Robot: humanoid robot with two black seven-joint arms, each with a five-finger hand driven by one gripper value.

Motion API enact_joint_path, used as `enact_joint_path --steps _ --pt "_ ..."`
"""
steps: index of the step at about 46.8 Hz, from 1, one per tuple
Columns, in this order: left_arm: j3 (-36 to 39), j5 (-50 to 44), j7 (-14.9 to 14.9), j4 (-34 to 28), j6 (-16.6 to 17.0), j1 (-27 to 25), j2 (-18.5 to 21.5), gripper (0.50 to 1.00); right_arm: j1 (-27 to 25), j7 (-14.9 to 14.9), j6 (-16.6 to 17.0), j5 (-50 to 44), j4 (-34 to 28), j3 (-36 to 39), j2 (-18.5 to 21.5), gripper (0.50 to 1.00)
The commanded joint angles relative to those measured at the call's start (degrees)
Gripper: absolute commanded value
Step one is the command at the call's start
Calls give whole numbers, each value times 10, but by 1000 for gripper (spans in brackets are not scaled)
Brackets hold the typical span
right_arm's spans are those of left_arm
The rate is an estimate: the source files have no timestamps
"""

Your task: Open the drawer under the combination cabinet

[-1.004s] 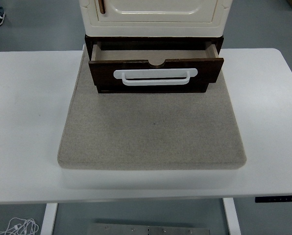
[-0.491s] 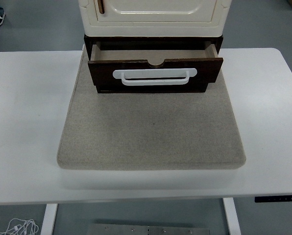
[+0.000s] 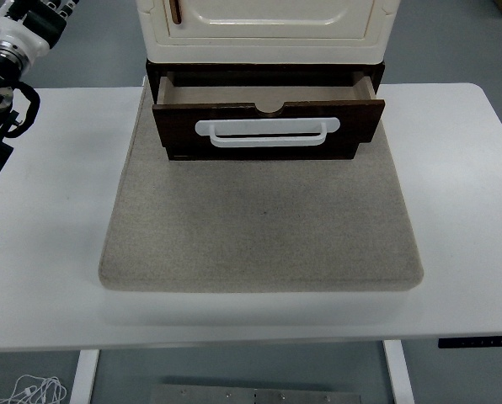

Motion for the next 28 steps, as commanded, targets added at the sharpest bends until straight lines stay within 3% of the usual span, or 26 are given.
enact_joint_path --steps 1,14,28 --pt "0 -13 -1 2 -2 1 -10 1000 0 0 0 0 0 0 0 928" --pt "0 -42 -8 9 -2 9 -42 1000 0 0 -1 0 0 0 0 926" --pt "0 -58 -17 12 -2 14 -46 1000 0 0 0 0 0 0 0 926"
